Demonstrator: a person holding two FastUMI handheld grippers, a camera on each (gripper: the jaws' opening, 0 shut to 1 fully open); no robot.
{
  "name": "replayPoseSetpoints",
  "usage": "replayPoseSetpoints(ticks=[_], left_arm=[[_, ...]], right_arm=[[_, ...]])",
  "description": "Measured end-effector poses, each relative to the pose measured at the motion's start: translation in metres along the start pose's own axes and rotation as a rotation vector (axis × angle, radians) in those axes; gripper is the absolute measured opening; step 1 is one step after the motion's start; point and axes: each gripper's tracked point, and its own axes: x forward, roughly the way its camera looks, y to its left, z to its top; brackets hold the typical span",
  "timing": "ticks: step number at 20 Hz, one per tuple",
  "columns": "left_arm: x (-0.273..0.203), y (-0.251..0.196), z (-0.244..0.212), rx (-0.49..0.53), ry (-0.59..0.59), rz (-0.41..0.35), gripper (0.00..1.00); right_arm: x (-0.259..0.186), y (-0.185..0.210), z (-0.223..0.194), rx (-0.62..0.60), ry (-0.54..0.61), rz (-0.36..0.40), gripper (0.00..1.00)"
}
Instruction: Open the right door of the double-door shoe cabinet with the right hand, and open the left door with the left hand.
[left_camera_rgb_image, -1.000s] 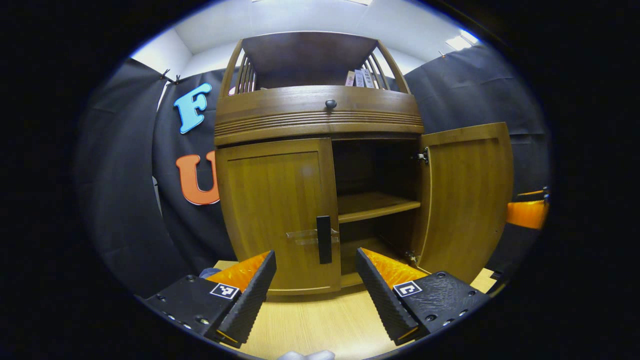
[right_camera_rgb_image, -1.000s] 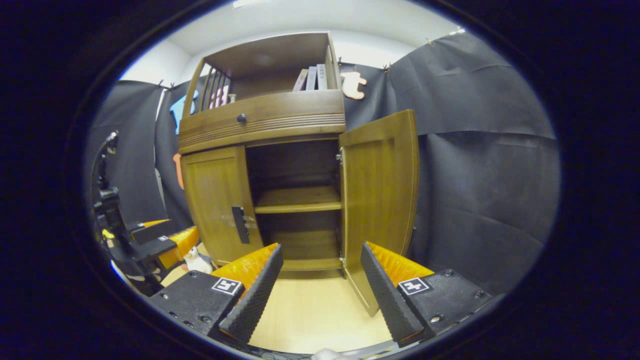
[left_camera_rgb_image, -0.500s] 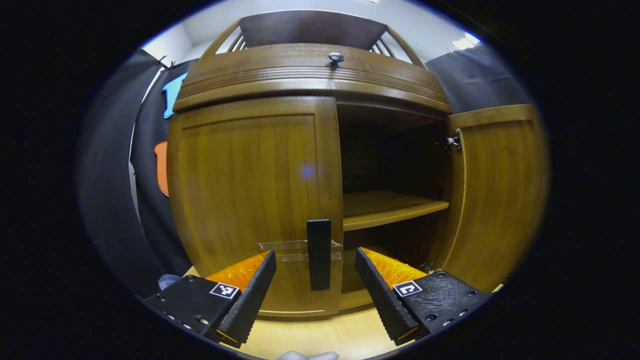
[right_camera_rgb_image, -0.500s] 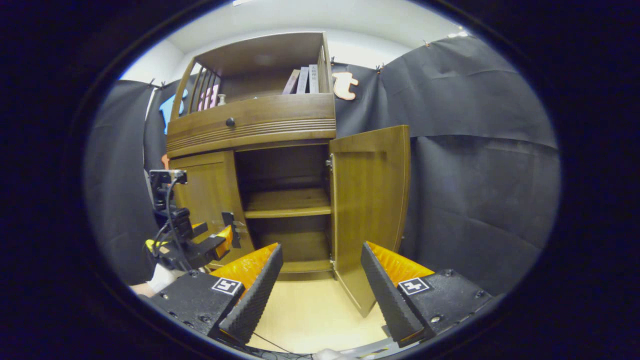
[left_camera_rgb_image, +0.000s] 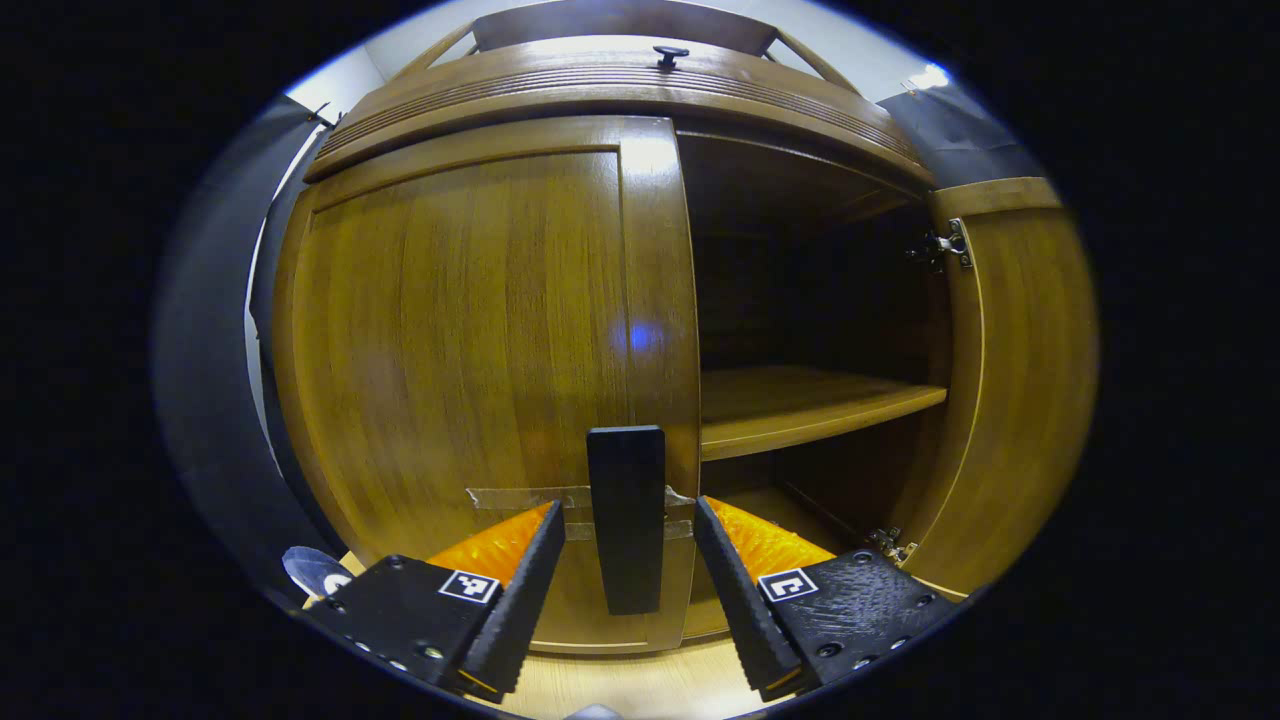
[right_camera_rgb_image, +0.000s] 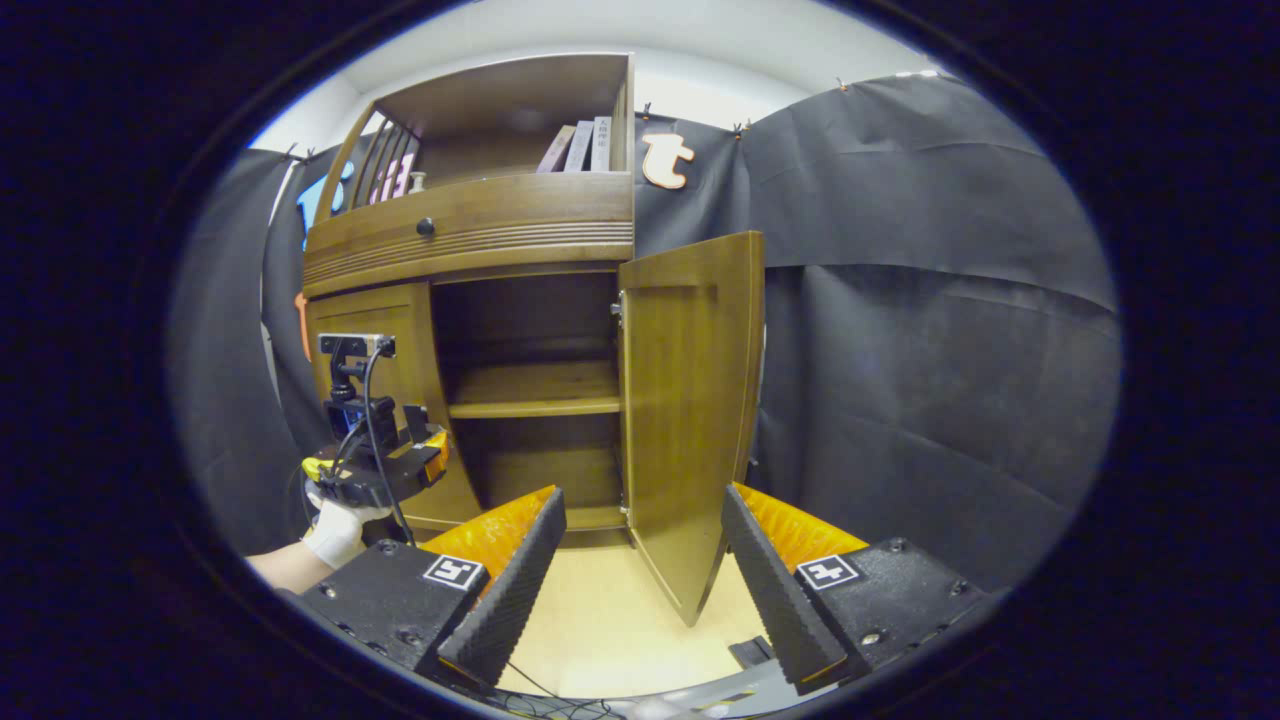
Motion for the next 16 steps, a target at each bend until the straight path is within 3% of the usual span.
replayPoseSetpoints(ticks=[1, 4, 5, 6, 7, 8, 9, 10, 12, 13, 14, 16], left_arm=[[0.003, 0.001, -0.002, 0.002, 0.002, 0.006, 0.84], [0.007, 0.003, -0.007, 0.015, 0.013, 0.025, 0.57], [0.009, 0.002, -0.008, 0.016, 0.017, 0.025, 0.55], [0.009, 0.001, -0.009, 0.015, 0.028, 0.023, 0.39], [0.009, 0.000, -0.009, 0.021, 0.025, 0.022, 0.47], [0.010, 0.001, -0.009, 0.024, 0.020, 0.025, 0.38], [0.009, 0.001, -0.007, 0.016, 0.016, 0.023, 0.48], [0.009, 0.001, -0.007, 0.014, 0.016, 0.019, 0.32], [0.009, 0.001, -0.010, -0.026, 0.027, 0.008, 0.39], [0.009, 0.003, -0.009, -0.048, 0.026, 0.006, 0.25], [0.005, 0.002, -0.012, -0.058, 0.037, 0.009, 0.20], [-0.002, 0.004, -0.012, -0.030, 0.031, 0.004, 0.20]], right_arm=[[0.001, -0.001, 0.000, -0.007, 0.000, -0.002, 0.99], [0.003, -0.003, 0.002, -0.008, 0.003, 0.000, 0.99], [0.004, -0.003, 0.001, -0.010, 0.005, 0.003, 1.00], [0.004, -0.002, 0.000, -0.010, 0.006, 0.007, 1.00], [0.004, -0.002, -0.001, -0.011, 0.009, 0.013, 0.99], [0.004, -0.001, -0.002, -0.014, 0.011, 0.017, 0.99], [0.004, -0.001, -0.003, -0.018, 0.014, 0.020, 0.99], [0.003, -0.002, -0.003, -0.020, 0.015, 0.024, 1.00], [0.001, -0.003, -0.005, -0.021, 0.020, 0.028, 1.00], [-0.001, -0.004, -0.004, -0.019, 0.019, 0.029, 0.99], [-0.002, -0.005, -0.003, -0.016, 0.015, 0.031, 1.00], [-0.005, -0.007, -0.002, -0.013, 0.009, 0.034, 0.99]])
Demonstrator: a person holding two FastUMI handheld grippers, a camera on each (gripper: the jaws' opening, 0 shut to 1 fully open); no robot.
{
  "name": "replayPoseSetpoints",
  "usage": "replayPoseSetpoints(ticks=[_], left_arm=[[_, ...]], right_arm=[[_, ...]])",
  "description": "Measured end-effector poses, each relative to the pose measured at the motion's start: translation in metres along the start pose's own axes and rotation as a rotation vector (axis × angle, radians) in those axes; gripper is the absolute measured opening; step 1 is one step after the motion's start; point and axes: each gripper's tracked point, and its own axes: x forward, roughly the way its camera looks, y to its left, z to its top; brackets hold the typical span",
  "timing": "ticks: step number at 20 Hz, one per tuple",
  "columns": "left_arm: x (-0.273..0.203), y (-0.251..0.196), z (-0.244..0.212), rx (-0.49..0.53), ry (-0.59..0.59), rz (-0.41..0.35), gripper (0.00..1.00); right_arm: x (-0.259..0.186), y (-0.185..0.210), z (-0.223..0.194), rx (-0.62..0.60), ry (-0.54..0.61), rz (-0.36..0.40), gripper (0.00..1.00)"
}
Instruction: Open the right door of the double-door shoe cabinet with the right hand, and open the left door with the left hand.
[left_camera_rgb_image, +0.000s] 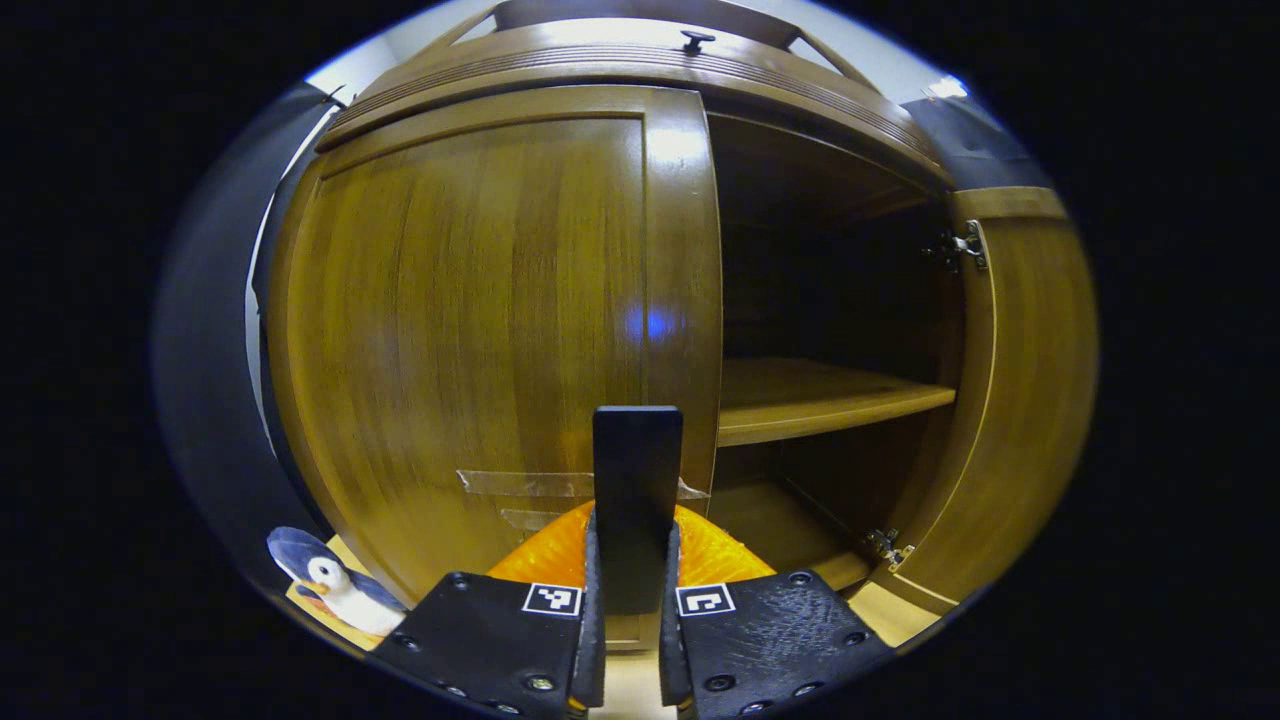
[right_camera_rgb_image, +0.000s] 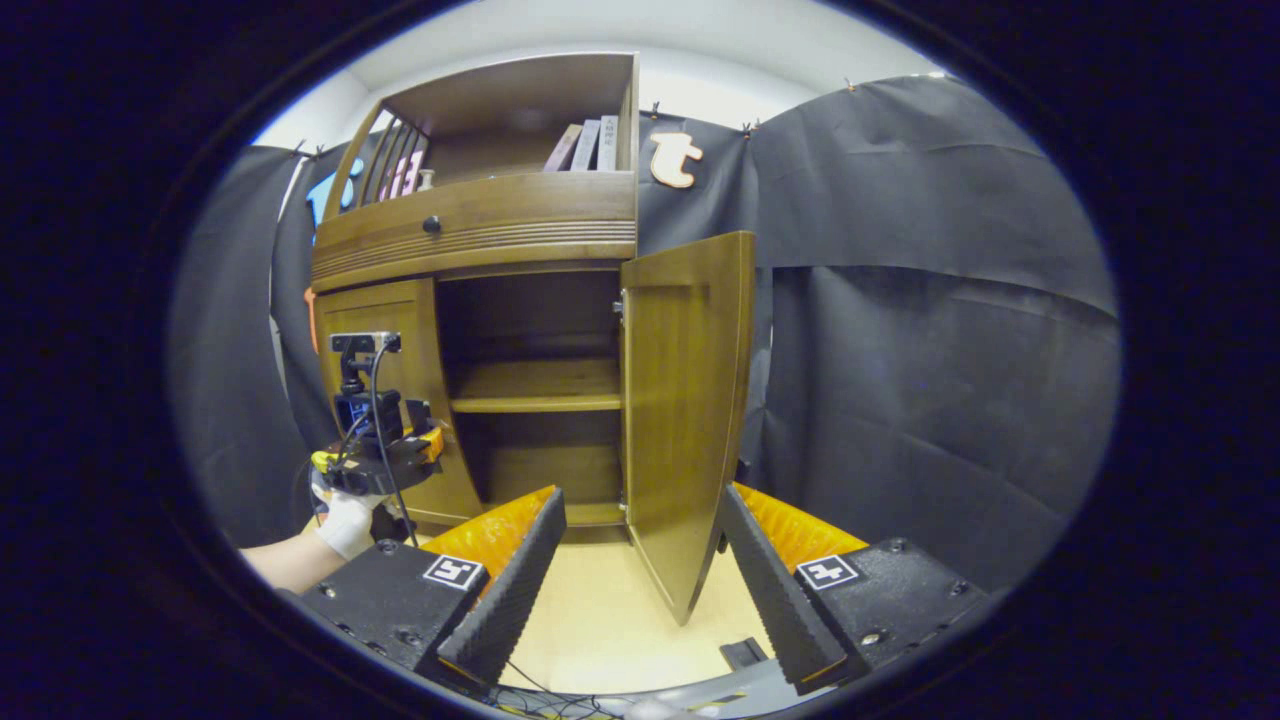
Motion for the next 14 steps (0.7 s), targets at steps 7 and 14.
replayPoseSetpoints(ticks=[7, 14], left_arm=[[-0.031, 0.002, -0.003, -0.004, 0.006, -0.035, 0.20], [-0.079, 0.014, -0.010, 0.003, 0.016, -0.045, 0.20]], right_arm=[[-0.005, -0.002, -0.002, -0.002, -0.001, 0.023, 1.00], [-0.011, 0.016, -0.011, -0.012, 0.012, 0.076, 0.99]])
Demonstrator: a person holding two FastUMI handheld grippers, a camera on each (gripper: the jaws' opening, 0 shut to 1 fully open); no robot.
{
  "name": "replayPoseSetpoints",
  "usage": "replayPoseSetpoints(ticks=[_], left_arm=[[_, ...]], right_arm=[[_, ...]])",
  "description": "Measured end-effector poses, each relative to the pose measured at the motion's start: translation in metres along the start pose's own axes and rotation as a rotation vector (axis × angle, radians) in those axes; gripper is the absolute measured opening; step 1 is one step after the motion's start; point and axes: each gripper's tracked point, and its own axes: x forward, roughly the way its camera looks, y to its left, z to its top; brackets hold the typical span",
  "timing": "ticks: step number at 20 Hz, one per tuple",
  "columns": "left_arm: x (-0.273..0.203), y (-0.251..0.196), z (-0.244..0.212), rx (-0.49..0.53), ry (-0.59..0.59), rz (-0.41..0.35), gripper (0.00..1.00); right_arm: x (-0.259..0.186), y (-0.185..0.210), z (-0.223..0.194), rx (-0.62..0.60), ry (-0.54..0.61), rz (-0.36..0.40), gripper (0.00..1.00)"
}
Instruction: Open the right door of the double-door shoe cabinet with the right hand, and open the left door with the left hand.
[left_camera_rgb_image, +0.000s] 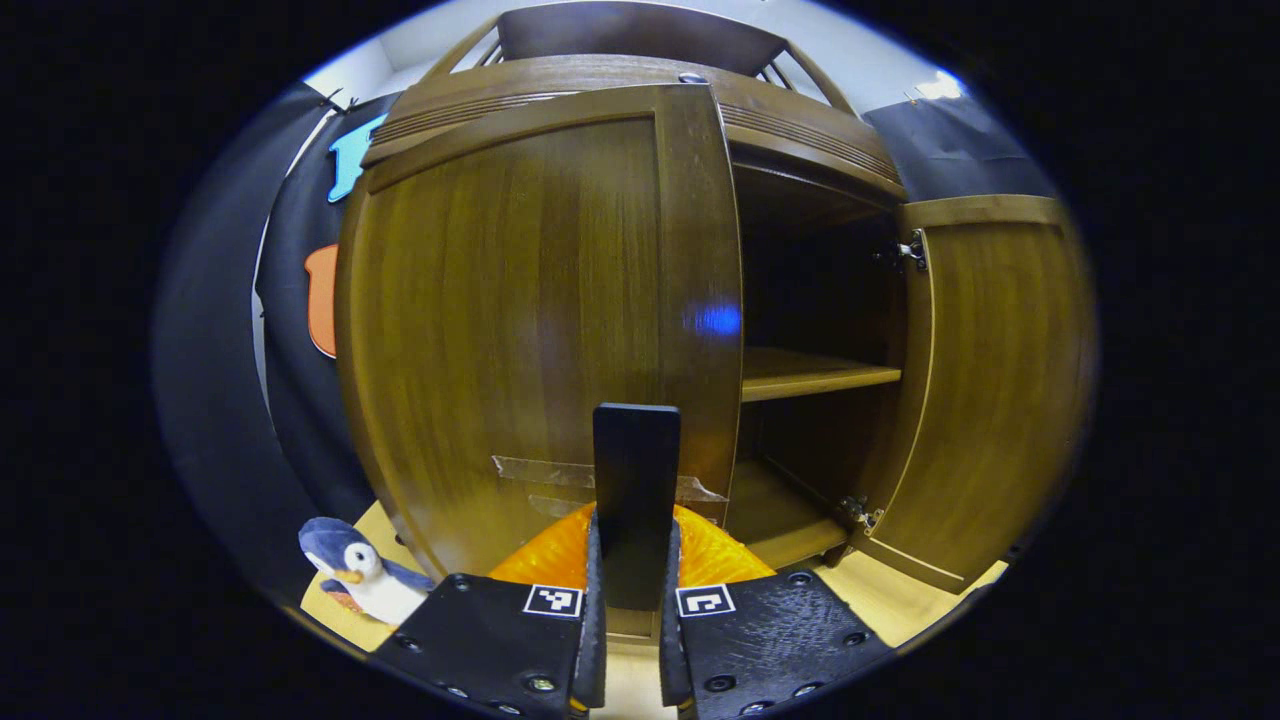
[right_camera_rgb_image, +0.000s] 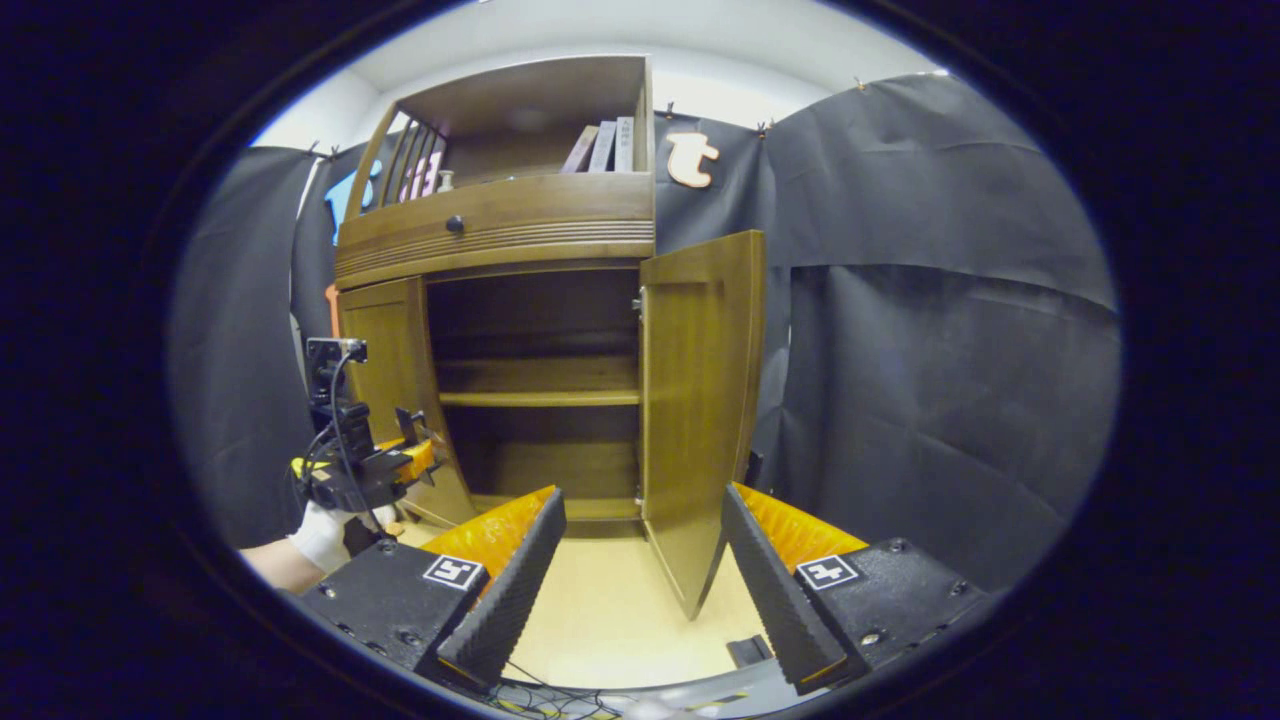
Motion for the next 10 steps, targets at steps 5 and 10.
replayPoseSetpoints(ticks=[5, 10], left_arm=[[-0.034, 0.014, -0.005, 0.000, 0.005, 0.009, 0.20], [-0.064, 0.031, -0.010, -0.008, 0.011, 0.032, 0.20]], right_arm=[[0.001, 0.017, -0.004, 0.003, 0.002, 0.048, 1.00], [0.001, 0.036, -0.005, 0.004, -0.001, 0.096, 0.99]])
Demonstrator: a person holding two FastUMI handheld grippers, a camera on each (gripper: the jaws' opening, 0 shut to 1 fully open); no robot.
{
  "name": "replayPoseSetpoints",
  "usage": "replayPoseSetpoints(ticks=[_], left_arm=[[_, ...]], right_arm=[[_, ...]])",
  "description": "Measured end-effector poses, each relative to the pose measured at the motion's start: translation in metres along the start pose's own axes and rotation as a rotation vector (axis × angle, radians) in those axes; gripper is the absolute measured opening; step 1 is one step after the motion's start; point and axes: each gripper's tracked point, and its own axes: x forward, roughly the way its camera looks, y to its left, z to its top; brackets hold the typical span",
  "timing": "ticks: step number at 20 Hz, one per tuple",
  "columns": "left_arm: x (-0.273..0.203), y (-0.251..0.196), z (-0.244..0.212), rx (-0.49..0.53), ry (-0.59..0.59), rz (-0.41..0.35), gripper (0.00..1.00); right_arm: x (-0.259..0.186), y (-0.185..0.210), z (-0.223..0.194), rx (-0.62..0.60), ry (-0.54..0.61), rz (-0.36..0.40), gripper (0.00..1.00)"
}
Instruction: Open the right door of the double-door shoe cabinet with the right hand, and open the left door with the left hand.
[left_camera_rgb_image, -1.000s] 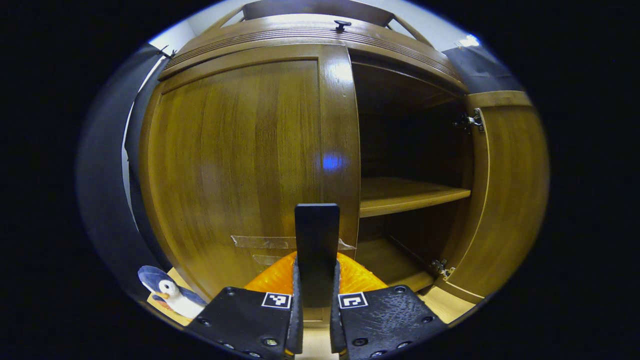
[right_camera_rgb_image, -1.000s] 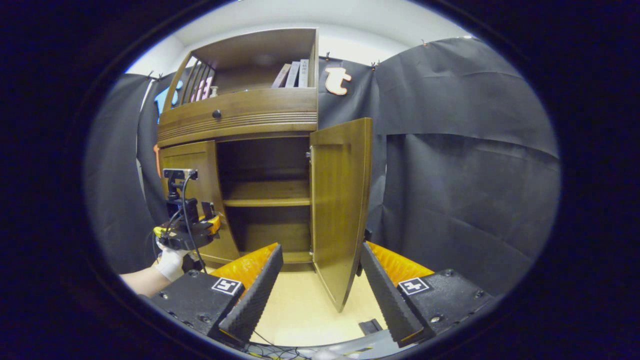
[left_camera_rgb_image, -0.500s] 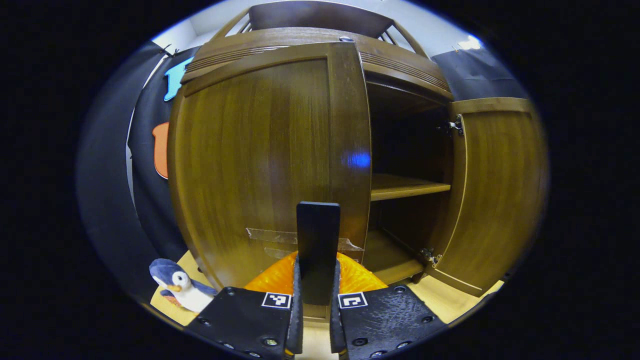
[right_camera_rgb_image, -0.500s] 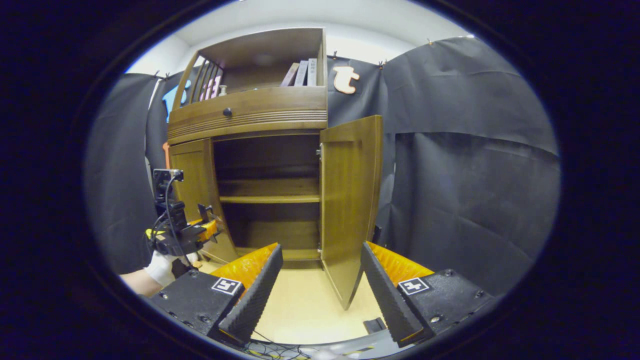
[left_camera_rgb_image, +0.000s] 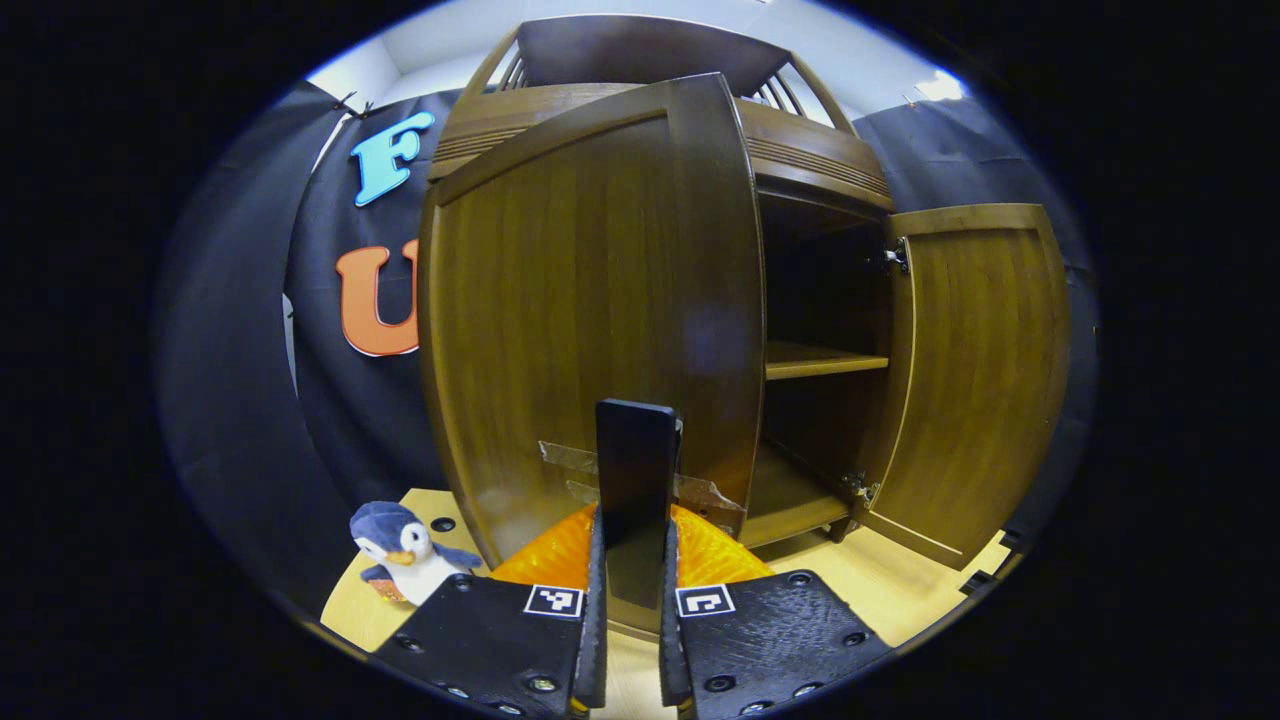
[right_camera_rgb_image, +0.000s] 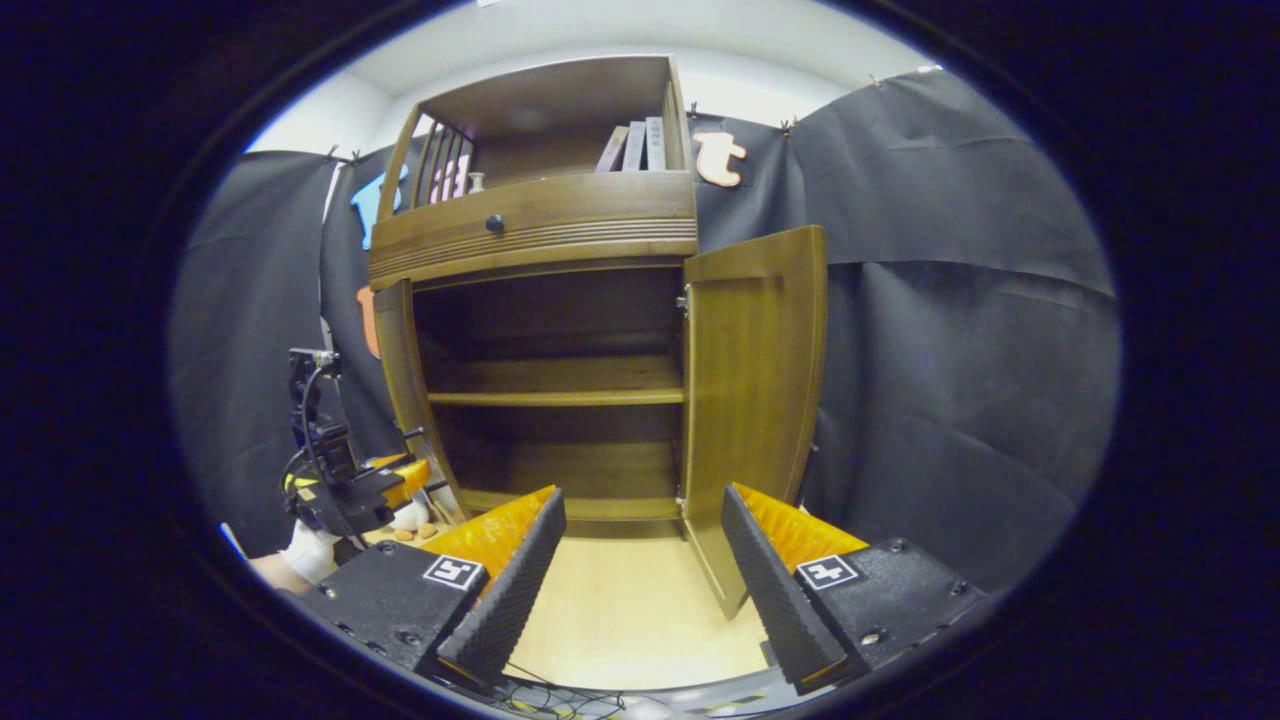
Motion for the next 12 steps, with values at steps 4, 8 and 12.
replayPoseSetpoints(ticks=[4, 8, 12], left_arm=[[-0.020, 0.016, -0.004, -0.015, 0.003, 0.025, 0.19], [-0.034, 0.036, -0.007, -0.015, -0.003, 0.060, 0.08], [-0.051, 0.053, -0.008, -0.001, -0.002, 0.088, 0.08]], right_arm=[[0.002, 0.016, -0.003, -0.007, 0.006, 0.041, 0.99], [0.004, 0.028, -0.004, -0.026, 0.013, 0.076, 0.99], [0.006, 0.038, -0.008, -0.036, 0.023, 0.102, 0.99]])
